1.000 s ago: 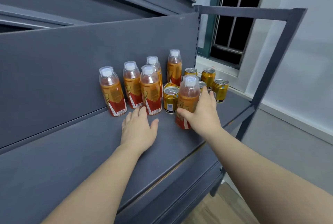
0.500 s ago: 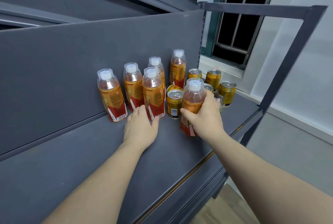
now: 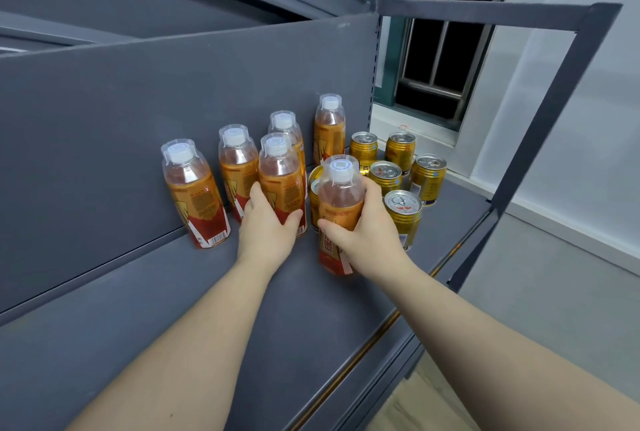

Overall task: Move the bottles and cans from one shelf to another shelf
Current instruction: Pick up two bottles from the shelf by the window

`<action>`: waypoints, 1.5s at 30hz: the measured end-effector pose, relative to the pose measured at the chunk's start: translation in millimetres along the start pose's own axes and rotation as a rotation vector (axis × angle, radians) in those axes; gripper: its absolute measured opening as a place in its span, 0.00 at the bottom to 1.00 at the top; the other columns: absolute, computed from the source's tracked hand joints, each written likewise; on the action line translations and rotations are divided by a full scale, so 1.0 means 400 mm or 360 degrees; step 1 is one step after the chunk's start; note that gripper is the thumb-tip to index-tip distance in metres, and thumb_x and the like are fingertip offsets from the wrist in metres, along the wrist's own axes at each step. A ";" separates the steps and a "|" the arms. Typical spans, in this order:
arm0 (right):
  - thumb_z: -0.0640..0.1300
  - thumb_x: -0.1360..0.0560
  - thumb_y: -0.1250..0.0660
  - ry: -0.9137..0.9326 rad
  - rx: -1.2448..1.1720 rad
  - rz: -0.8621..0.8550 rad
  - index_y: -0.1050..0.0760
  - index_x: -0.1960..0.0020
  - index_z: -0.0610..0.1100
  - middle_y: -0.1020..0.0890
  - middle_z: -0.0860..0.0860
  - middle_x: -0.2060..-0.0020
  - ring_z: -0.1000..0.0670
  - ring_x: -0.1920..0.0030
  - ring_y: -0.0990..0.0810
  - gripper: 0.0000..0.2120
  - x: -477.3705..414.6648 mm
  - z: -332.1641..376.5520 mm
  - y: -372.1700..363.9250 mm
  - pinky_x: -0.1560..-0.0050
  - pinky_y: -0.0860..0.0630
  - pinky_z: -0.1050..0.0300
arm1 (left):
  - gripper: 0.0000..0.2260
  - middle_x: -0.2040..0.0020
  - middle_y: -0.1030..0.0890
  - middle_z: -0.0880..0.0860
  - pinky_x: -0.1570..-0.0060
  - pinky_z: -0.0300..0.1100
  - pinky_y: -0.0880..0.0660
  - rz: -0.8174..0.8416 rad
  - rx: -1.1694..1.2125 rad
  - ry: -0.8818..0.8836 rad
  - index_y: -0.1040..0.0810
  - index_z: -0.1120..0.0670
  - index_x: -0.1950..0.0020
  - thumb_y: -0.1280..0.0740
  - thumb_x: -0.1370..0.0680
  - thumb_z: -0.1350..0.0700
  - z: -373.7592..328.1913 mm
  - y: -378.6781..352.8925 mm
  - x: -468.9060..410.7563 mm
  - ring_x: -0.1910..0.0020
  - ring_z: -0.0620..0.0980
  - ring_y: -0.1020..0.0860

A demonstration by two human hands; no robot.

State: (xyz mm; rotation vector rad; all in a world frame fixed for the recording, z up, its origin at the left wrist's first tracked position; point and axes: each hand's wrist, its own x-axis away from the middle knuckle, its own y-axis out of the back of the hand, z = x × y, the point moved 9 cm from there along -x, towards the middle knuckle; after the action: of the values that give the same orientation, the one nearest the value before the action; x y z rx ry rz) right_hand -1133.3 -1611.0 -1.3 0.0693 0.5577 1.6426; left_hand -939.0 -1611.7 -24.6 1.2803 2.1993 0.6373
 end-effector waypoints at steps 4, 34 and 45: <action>0.47 0.28 0.23 -0.0022 -0.0064 0.0027 0.44 0.25 0.55 0.30 0.61 0.36 0.60 0.35 0.30 0.40 0.005 -0.016 0.002 0.41 0.32 0.70 | 0.38 0.29 0.29 0.55 0.36 0.57 0.26 -0.0024 0.0073 0.0056 0.44 0.53 0.22 0.26 0.25 0.48 0.005 -0.011 -0.013 0.31 0.58 0.28; 0.47 0.29 0.23 -0.0042 -0.0072 -0.0037 0.43 0.25 0.53 0.28 0.57 0.35 0.55 0.36 0.27 0.40 0.004 -0.044 -0.013 0.41 0.28 0.61 | 0.32 0.35 0.24 0.50 0.44 0.42 0.28 0.0034 0.0267 -0.0012 0.36 0.50 0.29 0.23 0.28 0.51 -0.010 0.025 0.092 0.37 0.51 0.25; 0.48 0.28 0.24 -0.0070 -0.0070 -0.0025 0.45 0.25 0.53 0.28 0.55 0.33 0.55 0.35 0.27 0.41 0.010 -0.053 -0.018 0.39 0.27 0.59 | 0.36 0.29 0.30 0.50 0.37 0.47 0.28 0.0080 0.0216 -0.0032 0.43 0.49 0.25 0.25 0.25 0.49 0.014 -0.001 0.094 0.32 0.52 0.28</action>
State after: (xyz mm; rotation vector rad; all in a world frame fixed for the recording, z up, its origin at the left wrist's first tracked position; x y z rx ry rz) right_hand -1134.9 -1613.7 -23.7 0.0679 0.4873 1.6333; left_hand -951.7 -1578.0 -36.3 1.4079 2.2325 0.4988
